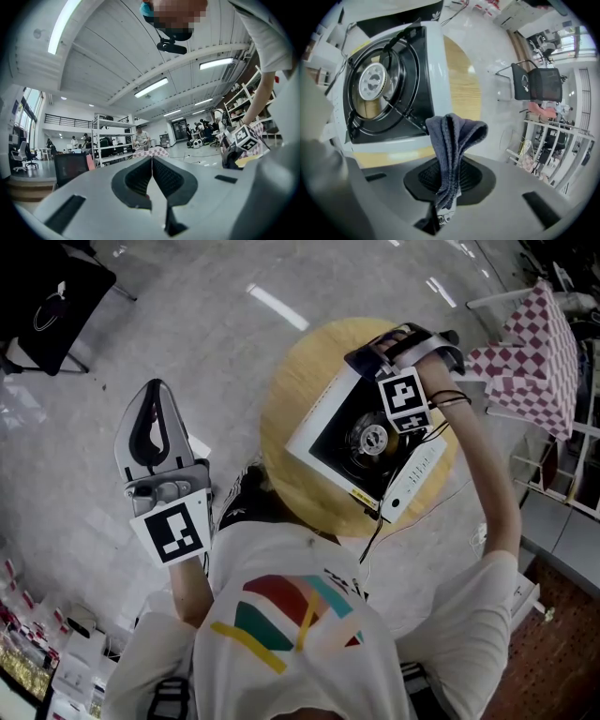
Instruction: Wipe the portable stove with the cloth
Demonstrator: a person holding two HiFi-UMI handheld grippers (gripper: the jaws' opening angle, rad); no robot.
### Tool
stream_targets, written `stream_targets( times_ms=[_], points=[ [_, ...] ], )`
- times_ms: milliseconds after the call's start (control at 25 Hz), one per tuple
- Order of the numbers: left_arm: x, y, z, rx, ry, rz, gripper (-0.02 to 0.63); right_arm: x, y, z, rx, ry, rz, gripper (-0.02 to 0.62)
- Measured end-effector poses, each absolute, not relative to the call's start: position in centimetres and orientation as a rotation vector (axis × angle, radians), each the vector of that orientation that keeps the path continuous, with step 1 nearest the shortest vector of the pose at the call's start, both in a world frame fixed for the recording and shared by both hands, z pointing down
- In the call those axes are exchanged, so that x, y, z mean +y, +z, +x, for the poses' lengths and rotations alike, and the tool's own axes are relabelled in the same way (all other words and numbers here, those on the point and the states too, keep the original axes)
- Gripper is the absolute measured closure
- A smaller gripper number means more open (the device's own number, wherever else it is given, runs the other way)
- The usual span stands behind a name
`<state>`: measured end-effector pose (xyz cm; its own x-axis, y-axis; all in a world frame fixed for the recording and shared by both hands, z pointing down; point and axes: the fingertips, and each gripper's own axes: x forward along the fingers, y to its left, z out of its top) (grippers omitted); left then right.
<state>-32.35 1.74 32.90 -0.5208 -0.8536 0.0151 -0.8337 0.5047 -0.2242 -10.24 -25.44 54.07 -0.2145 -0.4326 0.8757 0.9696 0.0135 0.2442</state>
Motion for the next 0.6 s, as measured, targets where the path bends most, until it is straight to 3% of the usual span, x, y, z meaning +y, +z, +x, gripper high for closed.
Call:
stream_targets(
  times_ms=[360,600],
  points=[
    [-3.0,29.2,-28.6,2.452,-0.226,-1.662,0.598,-22.2,44.4,-9.3,-1.704,-1.202,-0.280,0.561],
    [-6.7,25.2,-22.5,2.254,-0.074,-1.822,0.600,-19.5,36.1,-5.2,-2.002,-1.002,0.134,0.562]
  ],
)
